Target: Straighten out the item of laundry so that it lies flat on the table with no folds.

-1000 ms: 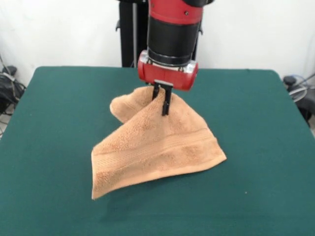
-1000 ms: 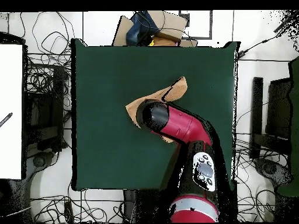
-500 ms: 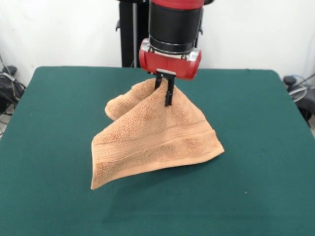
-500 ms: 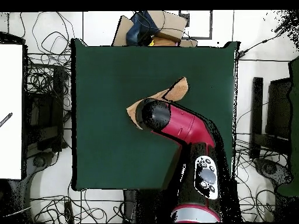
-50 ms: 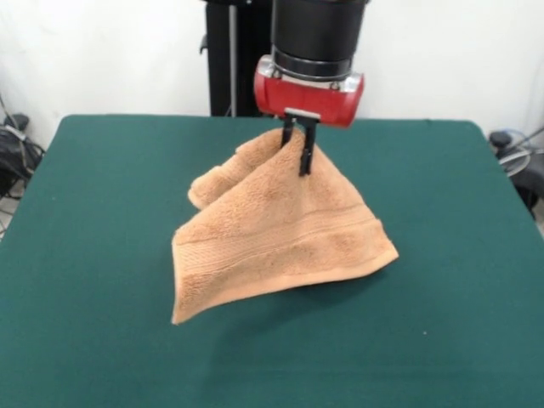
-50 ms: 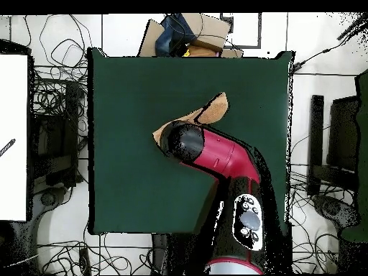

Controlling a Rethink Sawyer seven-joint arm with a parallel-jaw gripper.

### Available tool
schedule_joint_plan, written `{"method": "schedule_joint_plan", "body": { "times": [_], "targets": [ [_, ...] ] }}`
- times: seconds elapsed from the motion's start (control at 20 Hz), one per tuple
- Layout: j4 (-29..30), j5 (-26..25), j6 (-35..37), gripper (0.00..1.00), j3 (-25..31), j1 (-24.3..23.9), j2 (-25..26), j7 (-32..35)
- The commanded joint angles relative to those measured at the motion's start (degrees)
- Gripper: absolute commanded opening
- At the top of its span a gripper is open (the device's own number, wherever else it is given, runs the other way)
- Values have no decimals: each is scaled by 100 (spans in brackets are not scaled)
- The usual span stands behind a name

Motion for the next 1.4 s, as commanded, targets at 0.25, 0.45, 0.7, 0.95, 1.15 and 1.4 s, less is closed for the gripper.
{"method": "schedule_joint_plan", "body": {
  "times": [0.25,0.45,0.7,0.95,1.15,1.4],
  "targets": [
    [763,-189,320,0,122,363,-370,897],
    [951,-148,340,0,99,388,-512,902],
    [1168,-131,246,0,151,244,-672,771],
    [1140,-207,255,0,188,86,-667,595],
    [953,-232,369,0,170,35,-574,582],
    [773,-254,526,0,114,24,-525,612]
  ]
}}
